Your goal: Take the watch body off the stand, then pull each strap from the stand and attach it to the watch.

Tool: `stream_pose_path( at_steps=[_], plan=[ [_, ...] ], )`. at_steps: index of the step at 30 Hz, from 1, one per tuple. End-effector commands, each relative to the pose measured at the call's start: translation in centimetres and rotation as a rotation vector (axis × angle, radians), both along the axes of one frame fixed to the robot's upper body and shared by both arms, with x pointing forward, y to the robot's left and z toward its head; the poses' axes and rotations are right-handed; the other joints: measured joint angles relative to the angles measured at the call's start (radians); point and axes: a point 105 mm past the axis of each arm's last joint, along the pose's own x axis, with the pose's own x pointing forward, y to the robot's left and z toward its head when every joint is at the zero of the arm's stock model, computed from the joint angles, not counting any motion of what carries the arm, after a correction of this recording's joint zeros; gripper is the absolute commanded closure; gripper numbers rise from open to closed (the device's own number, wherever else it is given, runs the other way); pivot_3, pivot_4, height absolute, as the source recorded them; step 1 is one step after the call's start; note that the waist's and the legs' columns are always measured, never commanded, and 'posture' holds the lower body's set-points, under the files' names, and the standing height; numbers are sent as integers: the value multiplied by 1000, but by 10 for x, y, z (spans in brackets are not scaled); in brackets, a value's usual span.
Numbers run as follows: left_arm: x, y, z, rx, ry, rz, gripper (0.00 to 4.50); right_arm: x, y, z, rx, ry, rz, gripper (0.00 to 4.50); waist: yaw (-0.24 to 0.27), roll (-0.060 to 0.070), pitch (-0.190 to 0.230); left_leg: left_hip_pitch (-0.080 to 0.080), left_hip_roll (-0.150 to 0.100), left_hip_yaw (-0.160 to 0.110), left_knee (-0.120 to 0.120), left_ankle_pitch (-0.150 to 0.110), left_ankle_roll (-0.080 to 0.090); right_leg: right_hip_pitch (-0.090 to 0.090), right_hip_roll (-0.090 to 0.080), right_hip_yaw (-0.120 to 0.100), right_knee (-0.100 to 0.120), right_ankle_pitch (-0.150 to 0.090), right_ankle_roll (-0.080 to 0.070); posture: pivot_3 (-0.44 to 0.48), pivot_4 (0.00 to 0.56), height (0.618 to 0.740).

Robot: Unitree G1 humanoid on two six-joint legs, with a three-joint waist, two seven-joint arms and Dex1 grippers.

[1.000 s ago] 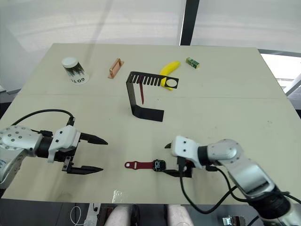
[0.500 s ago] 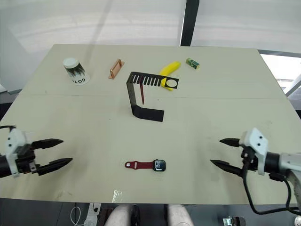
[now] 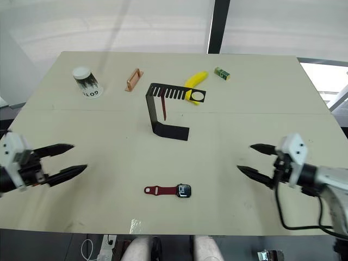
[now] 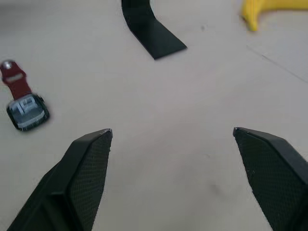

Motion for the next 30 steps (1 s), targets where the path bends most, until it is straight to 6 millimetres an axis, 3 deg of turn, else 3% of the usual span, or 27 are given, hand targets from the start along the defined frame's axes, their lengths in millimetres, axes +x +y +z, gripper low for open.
stream_pose_path(
  at_steps=[1,6,7,16,24,30],
  plan=[
    [5,-34,14,-63,-69,-10,0,8,33,5,29,-32,29,1830,0,0,0,-1,0,0,1,0,0,-1,0,0,1,0,0,0,150,740],
    [11,-65,11,-76,-104,16,0,29,65,-1,55,-49,21,4276,-2,0,0,-1,0,0,1,0,0,-2,0,0,1,0,0,0,150,740],
    [12,-68,11,-85,-103,26,0,32,69,-2,54,-52,20,4452,-1,0,0,-1,0,0,2,0,0,-2,0,0,1,0,0,0,150,740],
    [20,-84,15,-106,-140,62,0,53,90,-6,70,-52,12,4452,-2,0,0,-1,0,0,2,0,0,-1,0,0,1,0,0,0,150,740],
    [38,-111,18,-190,-190,190,0,96,114,-17,84,-67,-131,4452,-3,0,0,-1,0,0,3,0,-1,-2,1,0,2,0,0,0,150,740],
    [43,-120,17,-192,-204,236,0,113,137,-21,91,-62,-132,4452,-7,0,0,-1,0,0,4,0,-1,-2,1,0,4,0,0,0,150,740]
  ],
)
